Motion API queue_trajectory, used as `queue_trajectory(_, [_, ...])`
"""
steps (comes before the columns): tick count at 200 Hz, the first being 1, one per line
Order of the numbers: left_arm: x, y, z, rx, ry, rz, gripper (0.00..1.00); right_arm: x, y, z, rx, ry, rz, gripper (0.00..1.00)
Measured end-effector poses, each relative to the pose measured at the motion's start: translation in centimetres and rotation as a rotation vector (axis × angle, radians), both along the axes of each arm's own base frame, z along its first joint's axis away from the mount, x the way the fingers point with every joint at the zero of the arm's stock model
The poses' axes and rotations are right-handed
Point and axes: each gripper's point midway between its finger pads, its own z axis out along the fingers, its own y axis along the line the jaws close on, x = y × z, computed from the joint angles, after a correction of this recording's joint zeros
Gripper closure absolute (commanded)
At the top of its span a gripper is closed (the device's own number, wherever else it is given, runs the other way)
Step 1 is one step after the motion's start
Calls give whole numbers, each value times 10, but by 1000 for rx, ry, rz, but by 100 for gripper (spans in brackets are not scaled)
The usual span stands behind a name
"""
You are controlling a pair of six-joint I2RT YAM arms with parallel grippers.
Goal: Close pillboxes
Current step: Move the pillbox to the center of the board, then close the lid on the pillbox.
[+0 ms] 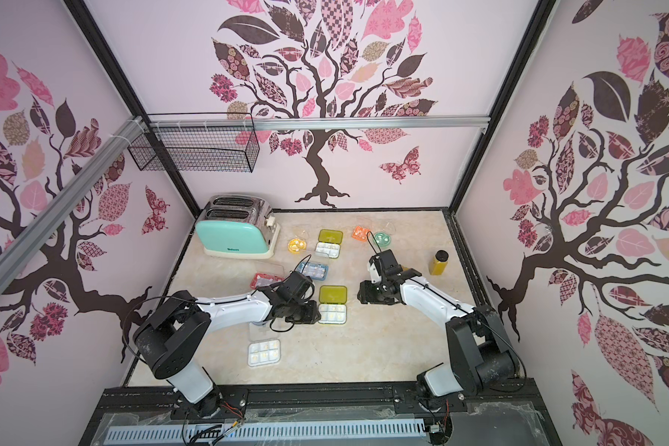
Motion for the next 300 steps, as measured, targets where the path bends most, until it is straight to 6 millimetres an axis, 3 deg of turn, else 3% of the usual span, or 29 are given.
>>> queue_trajectory(47, [-7, 8, 0, 53, -4, -39, 69, -1, 9, 3, 43, 9, 34, 44])
queue_trajectory(109, [-13, 14, 4, 80, -8, -76, 64, 19, 32, 1, 70, -15, 135, 42])
queue_trajectory(139, [-14, 15, 30, 38, -60, -78, 64, 31, 46, 2, 84, -45, 186, 44])
queue_trajectory(168, [-21, 14, 51, -37, -106, -84, 65, 54, 61, -3, 102, -62, 201, 46])
queue_trajectory(220, [-61, 15, 13, -20, -4, -124, 73, 70, 72, -26, 112, -23, 207, 46])
queue_trajectory(254, [-65, 8, -2, -11, 24, -125, 76, 70, 80, -33, 120, 2, 229, 48])
queue_trajectory(300, [-57, 4, -3, -6, 10, -106, 79, 52, 85, -43, 162, 42, 250, 50])
